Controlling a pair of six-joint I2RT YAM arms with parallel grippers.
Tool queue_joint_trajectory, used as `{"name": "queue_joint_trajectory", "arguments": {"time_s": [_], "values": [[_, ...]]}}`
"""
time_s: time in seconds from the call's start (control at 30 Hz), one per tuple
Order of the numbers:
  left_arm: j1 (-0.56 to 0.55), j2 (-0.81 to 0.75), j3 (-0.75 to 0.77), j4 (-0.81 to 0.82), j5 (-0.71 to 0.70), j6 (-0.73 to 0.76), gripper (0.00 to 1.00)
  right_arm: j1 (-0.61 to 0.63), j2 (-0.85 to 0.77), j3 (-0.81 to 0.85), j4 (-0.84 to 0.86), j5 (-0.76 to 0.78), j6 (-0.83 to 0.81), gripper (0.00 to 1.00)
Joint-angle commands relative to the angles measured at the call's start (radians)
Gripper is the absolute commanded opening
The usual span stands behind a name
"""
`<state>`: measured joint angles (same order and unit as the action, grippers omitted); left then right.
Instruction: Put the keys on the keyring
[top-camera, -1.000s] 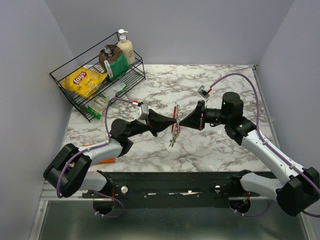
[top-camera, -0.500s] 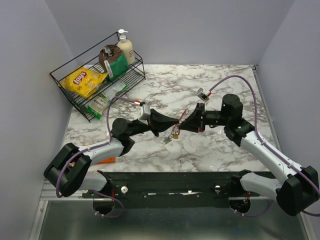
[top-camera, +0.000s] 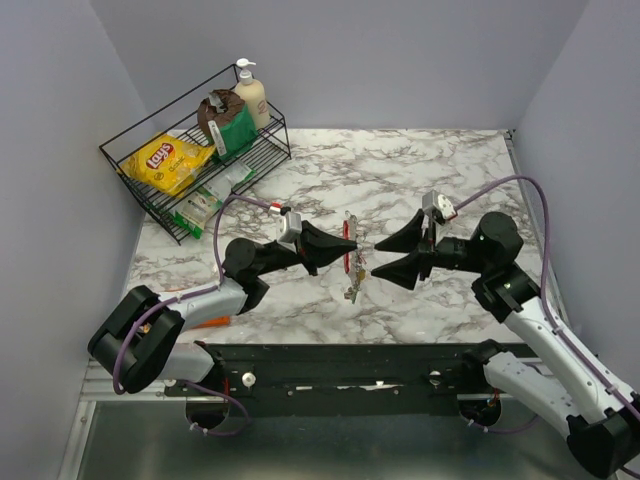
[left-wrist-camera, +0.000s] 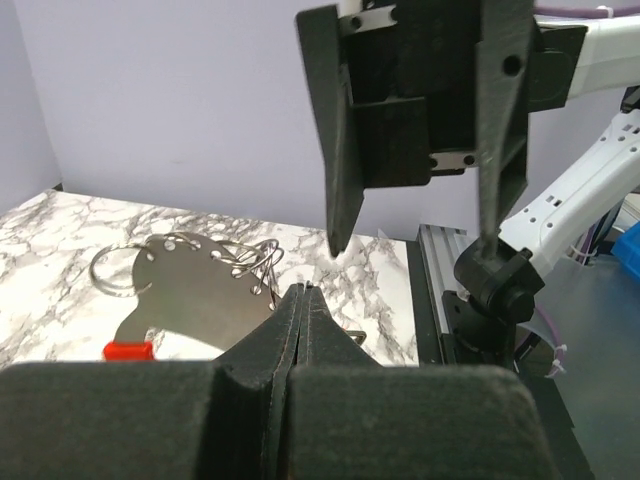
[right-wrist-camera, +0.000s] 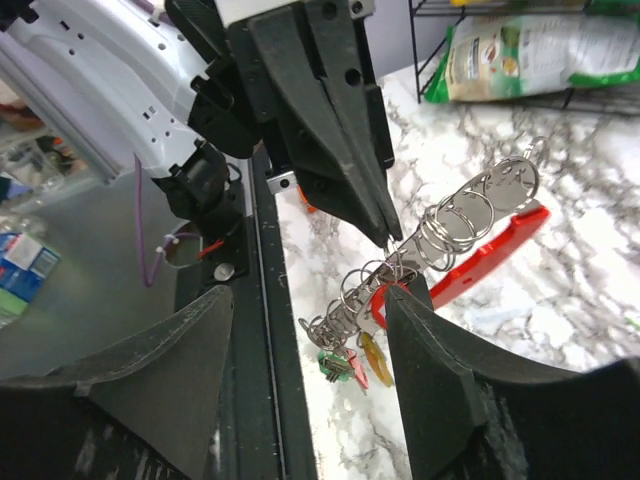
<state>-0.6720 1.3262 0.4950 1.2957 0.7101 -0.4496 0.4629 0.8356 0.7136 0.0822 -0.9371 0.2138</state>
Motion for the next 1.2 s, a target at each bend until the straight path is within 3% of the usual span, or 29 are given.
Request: {"name": "queue_joint_trajectory", "arguments": {"time_s": [0.0,0.23,0.5,1.17], "values": [[-0.006,-0.016,-0.009,0.395,-0.027,0.019,0.00,0.003,-0.058,-0.029,-0.001,0.002,-0.079,0.72],[-0.006,-0.024,-0.001,0.395,0.011,0.006,0.00,0.003,-0.009,-0.023,0.033,-0.118,-0.128,0.66],[-0.011,-0.032,0.004,0.395,0.035,-0.003,0.00,0.003,0.017,-0.008,0.073,-0.149,-0.128,0.64],[-0.024,-0.027,0.020,0.395,0.063,-0.029,0.00,0.003,0.071,-0.008,0.100,-0.058,-0.103,0.57]]}}
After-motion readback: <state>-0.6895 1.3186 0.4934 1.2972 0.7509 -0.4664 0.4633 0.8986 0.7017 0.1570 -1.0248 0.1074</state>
